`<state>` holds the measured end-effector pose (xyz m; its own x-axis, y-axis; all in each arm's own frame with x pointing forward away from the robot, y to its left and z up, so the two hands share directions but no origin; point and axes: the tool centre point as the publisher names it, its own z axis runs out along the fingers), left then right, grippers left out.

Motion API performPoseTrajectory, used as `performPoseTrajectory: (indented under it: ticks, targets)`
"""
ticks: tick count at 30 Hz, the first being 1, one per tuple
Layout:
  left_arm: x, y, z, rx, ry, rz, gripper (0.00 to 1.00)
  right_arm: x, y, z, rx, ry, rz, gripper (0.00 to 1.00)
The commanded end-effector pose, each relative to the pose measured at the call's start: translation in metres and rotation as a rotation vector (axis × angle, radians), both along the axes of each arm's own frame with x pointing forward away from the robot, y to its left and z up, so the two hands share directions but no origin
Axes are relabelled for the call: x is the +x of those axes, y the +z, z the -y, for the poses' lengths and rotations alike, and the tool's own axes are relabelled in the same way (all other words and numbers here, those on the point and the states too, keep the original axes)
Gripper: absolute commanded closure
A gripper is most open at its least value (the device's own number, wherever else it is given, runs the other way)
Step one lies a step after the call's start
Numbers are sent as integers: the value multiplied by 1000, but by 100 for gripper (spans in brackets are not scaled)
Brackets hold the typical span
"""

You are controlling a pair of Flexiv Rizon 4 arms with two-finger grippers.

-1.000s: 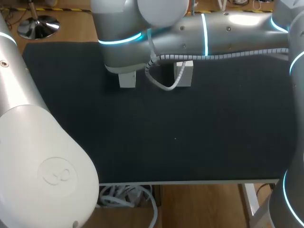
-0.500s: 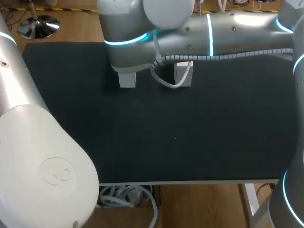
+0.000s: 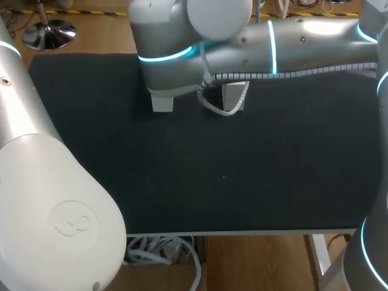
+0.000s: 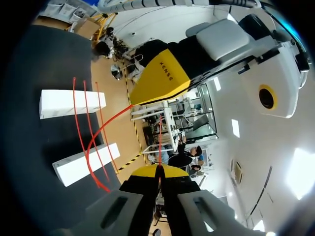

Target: Grab the tape and strap the tape.

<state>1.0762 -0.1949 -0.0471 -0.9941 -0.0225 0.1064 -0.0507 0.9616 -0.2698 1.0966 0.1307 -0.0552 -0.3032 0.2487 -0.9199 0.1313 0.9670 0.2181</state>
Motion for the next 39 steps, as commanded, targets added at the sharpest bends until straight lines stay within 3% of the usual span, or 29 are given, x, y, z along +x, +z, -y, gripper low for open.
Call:
performPoseTrajectory:
  ticks: [1, 39]
  targets:
    - [0, 1, 0, 5, 0, -1, 100, 1, 2, 0, -7, 0, -4, 100]
    - [0, 1, 0, 5, 0, -1, 100, 0, 1, -17, -22, 19, 19, 100]
